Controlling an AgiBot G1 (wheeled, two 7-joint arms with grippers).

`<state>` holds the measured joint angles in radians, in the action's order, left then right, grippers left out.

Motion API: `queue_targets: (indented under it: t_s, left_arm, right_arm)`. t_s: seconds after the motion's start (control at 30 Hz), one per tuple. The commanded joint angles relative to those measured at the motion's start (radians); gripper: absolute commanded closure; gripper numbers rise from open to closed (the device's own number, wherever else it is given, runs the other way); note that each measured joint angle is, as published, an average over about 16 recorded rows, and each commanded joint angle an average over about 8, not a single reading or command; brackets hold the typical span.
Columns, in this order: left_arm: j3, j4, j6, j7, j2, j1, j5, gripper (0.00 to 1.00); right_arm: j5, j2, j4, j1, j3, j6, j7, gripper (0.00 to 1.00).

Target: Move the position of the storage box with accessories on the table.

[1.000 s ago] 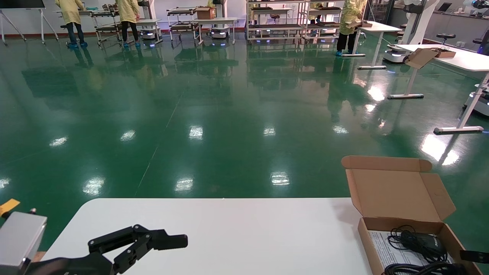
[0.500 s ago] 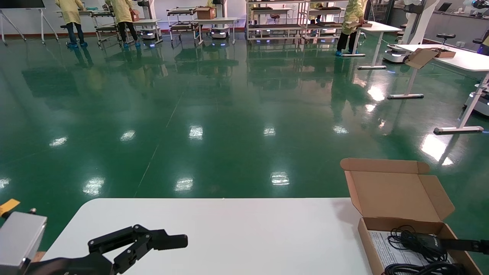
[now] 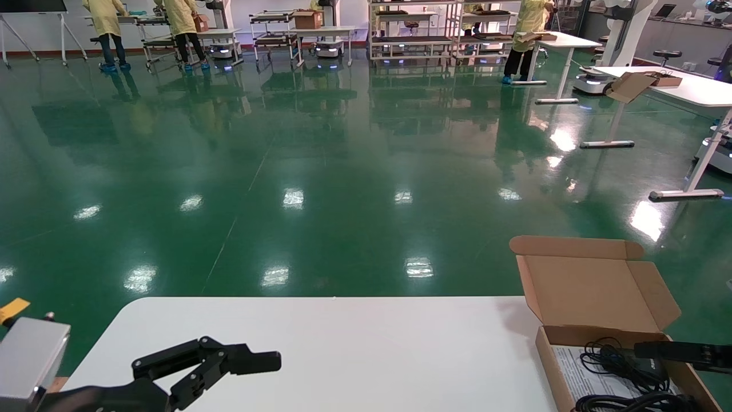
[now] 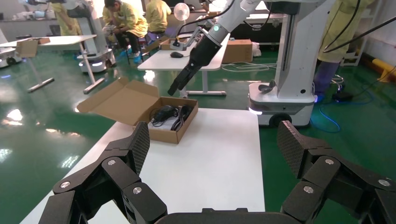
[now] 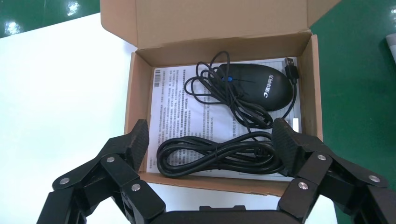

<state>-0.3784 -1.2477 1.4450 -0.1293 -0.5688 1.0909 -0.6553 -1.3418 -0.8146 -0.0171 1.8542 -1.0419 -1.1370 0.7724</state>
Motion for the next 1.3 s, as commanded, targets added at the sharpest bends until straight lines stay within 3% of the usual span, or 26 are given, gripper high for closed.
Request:
queue_targets:
  t_s: [0.03,0.53,1.3]
  left_arm:
    - [0.000,0.000,0.000,0.000,0.000,0.000,0.000,0.00]
    - [0.000,0.000,0.000,0.000,0.000,0.000,0.000,0.00]
    - [0.000,0.000,0.000,0.000,0.000,0.000,0.000,0.00]
  right_arm:
    - [0.000,0.000,0.000,0.000,0.000,0.002,-0.001,0.00]
    - [0.013,0.003,-0.033,-0.025,0.017,0.009,-0.018,0.00]
    - [0.239,0.079,-0.500,-0.311,0.299,-0.130,-0.233,0.00]
